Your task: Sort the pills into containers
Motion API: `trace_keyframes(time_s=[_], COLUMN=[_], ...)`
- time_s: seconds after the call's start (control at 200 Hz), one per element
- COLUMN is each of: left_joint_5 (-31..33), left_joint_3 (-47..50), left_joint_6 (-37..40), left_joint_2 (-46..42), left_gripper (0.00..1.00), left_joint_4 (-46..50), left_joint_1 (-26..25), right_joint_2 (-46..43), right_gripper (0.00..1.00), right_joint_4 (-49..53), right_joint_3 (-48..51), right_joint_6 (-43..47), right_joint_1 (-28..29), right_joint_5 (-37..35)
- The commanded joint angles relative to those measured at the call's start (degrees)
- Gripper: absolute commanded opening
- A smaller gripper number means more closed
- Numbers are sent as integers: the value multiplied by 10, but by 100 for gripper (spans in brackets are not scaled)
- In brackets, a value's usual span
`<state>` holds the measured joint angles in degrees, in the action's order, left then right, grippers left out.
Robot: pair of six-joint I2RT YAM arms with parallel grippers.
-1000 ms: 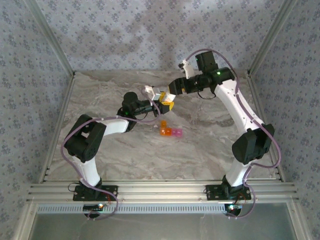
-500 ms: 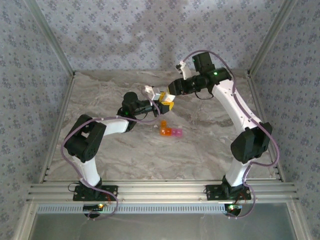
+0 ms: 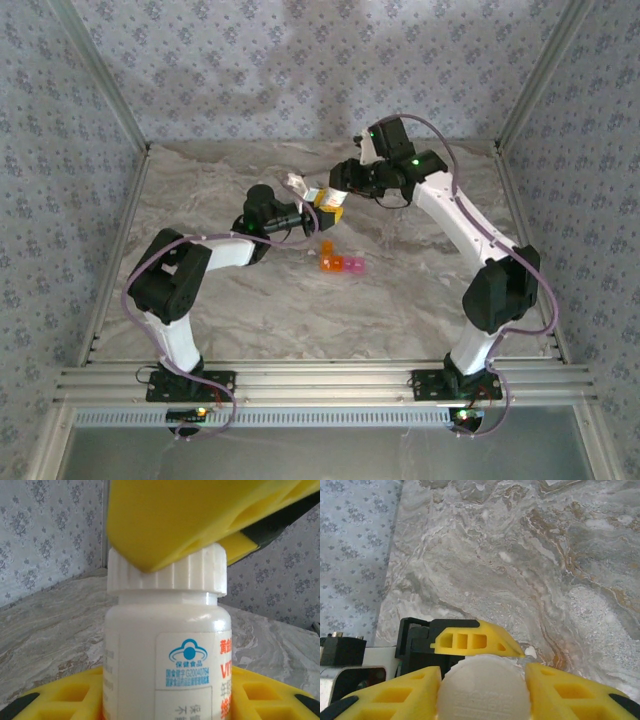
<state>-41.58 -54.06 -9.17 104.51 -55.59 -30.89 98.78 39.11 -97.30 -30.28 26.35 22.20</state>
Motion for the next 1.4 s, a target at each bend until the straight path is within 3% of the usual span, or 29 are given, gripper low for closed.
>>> trace_keyframes(time_s=[0.0, 0.195, 0.42, 0.75, 1.399], left_joint_5=[-18, -19, -21, -31, -32], left_joint_3=[-12, -15, -14, -14, -17], left_joint_6=[13, 12, 12, 10, 9], left_joint_2=[-28, -25, -24, -27, -29], left_gripper=[0, 0, 0, 0, 0], left_joint_4=[-59, -59, -62, -59, -55], left_joint_1=[-10, -11, -11, -11, -11], right_joint_2=[-3, -30, -57, -29, 24], right_gripper=[55, 77, 86, 84, 71], right_joint_4=[33, 46, 8, 60, 106], right_joint_3=[-18, -48, -54, -73, -85], right_joint_6=[-1, 14, 52, 244, 275], right_joint_1=[9, -26, -65, -73, -55], right_joint_5=[-17, -4, 78, 156, 145])
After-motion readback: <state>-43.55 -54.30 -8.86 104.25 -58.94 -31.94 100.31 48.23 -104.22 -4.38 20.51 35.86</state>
